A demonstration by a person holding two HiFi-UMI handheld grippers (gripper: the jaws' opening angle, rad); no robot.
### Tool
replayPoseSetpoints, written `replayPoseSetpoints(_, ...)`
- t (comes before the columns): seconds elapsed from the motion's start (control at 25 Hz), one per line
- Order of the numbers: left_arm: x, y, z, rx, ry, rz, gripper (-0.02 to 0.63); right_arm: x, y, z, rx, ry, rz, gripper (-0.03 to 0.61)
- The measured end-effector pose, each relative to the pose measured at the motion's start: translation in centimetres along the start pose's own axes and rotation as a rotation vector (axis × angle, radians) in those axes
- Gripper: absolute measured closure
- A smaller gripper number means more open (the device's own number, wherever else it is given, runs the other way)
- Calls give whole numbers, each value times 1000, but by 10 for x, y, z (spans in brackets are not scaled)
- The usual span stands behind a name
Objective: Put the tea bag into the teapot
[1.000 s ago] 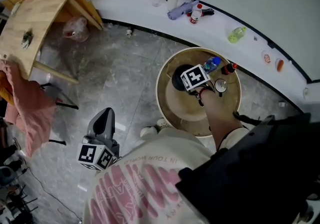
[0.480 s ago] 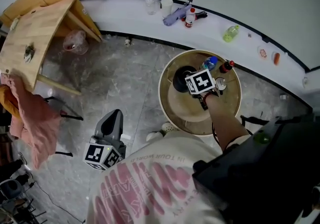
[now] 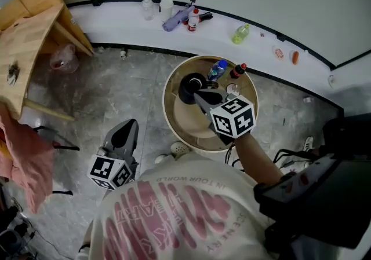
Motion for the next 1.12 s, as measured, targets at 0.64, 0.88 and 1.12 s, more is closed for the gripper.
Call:
replayPoseSetpoints(0.64, -70, -32, 16, 79, -342, 1, 599, 96, -32, -57, -232, 12, 94, 574)
replayPoseSetpoints(0.88, -80, -47, 14, 121, -404, 5, 598, 96, -39, -72, -318, -18, 202, 574)
replayPoseSetpoints(1.12, -89, -45, 18, 118, -430, 19, 599, 92, -46, -83, -335, -44, 228, 574)
Point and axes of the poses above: the fingertips, and each gripper's own axes: z forward along the fingers, x to its left, y out of its top, the point moved 1 cm from there along -z, backward along the fingers, and after that the axes turned 4 degrees about y, right-handed, at the moved point
